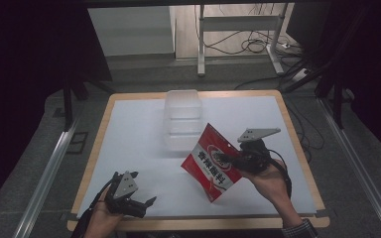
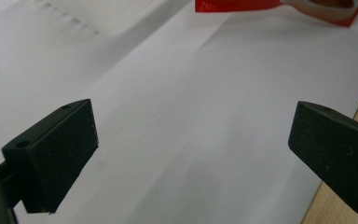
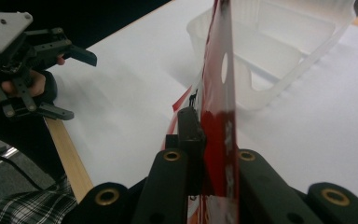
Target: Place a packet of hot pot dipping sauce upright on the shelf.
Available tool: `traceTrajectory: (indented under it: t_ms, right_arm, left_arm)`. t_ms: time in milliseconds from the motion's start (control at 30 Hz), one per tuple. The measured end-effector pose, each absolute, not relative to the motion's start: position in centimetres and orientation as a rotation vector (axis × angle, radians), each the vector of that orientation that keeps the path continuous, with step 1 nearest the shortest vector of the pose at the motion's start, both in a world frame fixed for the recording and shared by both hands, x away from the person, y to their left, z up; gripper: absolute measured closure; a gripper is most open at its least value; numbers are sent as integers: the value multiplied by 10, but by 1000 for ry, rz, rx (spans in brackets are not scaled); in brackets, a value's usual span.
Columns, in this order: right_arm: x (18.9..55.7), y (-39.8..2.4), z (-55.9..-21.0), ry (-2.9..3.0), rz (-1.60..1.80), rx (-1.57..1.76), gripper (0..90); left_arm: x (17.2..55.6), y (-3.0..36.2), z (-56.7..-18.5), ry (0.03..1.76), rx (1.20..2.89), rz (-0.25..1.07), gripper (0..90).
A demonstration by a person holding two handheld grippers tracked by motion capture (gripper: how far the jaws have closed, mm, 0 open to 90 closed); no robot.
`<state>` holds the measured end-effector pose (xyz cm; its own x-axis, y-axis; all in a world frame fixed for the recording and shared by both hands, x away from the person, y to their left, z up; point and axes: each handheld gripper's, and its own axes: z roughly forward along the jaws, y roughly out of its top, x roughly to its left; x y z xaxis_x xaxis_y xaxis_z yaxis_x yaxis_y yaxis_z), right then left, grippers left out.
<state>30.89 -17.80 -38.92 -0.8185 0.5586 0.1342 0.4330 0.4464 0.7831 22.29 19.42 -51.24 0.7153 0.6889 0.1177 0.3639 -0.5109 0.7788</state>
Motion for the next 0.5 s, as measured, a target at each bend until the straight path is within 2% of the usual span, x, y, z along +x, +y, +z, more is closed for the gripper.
traceTrajectory:
  t_ms: [500]
  right_arm:
    - [321,-190,-353,2465,1242,850,873]
  left_arm:
    - [223,195,-512,803,2140,538,13]
